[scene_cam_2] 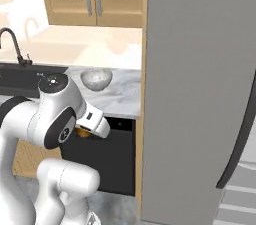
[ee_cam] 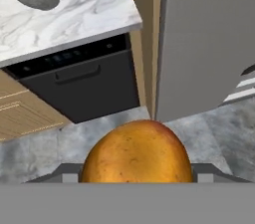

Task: Take the mango, mushroom, and squash from the freezer and place them in the bowl on the counter.

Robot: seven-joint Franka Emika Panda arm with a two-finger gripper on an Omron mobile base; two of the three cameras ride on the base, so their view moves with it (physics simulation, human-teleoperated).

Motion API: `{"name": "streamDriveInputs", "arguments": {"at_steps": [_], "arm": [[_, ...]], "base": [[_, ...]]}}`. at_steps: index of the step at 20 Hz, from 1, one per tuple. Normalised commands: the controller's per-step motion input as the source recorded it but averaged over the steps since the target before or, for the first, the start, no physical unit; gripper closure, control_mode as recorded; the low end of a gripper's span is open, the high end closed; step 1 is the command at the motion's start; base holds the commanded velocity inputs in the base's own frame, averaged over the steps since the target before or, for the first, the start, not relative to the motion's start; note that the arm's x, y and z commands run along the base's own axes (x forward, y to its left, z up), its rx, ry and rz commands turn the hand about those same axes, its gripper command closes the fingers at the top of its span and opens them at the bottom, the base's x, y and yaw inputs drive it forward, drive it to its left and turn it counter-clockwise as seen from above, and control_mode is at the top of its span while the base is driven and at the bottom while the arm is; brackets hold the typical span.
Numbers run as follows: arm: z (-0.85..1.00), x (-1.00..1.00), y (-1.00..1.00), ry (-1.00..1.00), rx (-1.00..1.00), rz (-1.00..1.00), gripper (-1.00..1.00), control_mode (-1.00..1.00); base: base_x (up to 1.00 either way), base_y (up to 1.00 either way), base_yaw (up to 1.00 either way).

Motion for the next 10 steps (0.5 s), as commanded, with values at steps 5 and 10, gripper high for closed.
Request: {"name": "streamDriveInputs", "arguments": {"at_steps": [5,10], "arm": [[0.00,0.00,0.00,0.00,0.00,0.00,1.00,1.00],[0.00,0.00,0.00,0.00,0.00,0.00,1.00,1.00]], "base": [[0.15,0.85,-0.11],[0.29,0.68,-0.22]]}}
